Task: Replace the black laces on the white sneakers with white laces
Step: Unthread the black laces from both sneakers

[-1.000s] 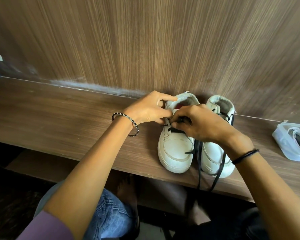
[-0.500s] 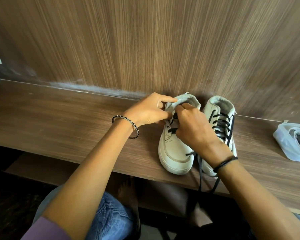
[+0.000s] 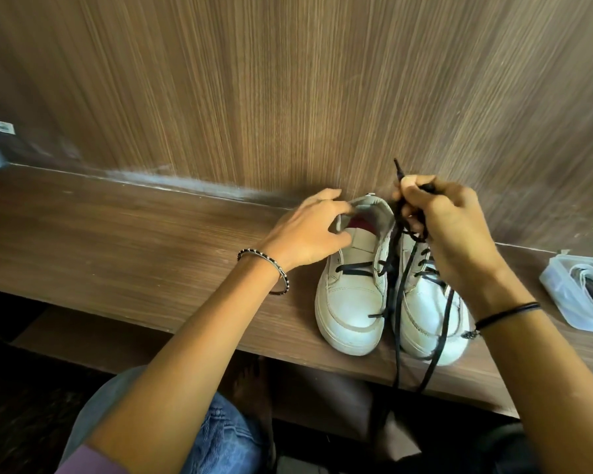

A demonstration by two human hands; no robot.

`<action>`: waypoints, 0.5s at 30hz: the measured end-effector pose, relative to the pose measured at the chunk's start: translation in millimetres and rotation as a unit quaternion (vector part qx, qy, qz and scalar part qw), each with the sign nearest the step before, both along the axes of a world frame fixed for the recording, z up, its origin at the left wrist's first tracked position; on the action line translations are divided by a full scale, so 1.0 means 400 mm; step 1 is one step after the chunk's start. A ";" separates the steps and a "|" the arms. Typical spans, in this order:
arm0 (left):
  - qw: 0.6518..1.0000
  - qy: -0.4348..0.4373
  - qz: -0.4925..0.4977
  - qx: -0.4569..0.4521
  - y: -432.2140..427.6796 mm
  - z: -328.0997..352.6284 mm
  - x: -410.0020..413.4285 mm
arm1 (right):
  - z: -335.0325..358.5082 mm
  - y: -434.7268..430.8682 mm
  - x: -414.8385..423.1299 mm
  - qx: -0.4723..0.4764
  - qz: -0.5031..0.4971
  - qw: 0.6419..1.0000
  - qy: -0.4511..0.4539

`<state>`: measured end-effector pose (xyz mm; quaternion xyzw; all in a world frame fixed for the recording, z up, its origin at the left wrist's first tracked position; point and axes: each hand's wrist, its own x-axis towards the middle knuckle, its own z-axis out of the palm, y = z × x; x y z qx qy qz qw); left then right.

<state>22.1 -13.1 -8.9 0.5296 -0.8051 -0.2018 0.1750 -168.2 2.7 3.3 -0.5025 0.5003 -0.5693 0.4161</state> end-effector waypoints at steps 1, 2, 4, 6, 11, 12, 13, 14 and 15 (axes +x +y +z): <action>1.000 -0.002 -0.006 -0.020 0.001 0.003 -0.004 | 0.007 0.001 -0.005 -0.003 0.012 0.999 -0.032; 0.999 0.000 -0.019 -0.040 0.001 0.006 -0.008 | 0.014 0.002 -0.009 -0.004 0.020 0.998 -0.059; 0.997 0.000 -0.052 -0.051 0.008 0.009 -0.016 | 0.025 0.008 -0.011 0.002 0.017 0.997 -0.070; 0.996 -0.035 -0.083 -0.029 0.023 0.008 -0.026 | 0.030 0.015 -0.010 0.016 -0.001 0.999 -0.043; 0.989 -0.074 -0.116 -0.048 0.030 -0.012 -0.039 | 0.029 0.024 -0.008 0.033 -0.014 0.998 0.046; 0.989 -0.078 -0.114 -0.043 0.027 -0.014 -0.038 | 0.024 0.024 -0.009 0.032 -0.017 0.997 0.074; 0.990 -0.080 -0.112 -0.034 0.024 -0.016 -0.037 | 0.019 0.024 -0.012 0.028 -0.019 0.995 0.099; 0.990 -0.084 -0.109 -0.030 0.027 -0.014 -0.038 | 0.016 0.025 -0.013 0.021 -0.018 0.992 0.119; 0.990 -0.087 -0.105 -0.028 0.027 -0.015 -0.039 | 0.015 0.025 -0.013 0.014 -0.015 0.990 0.142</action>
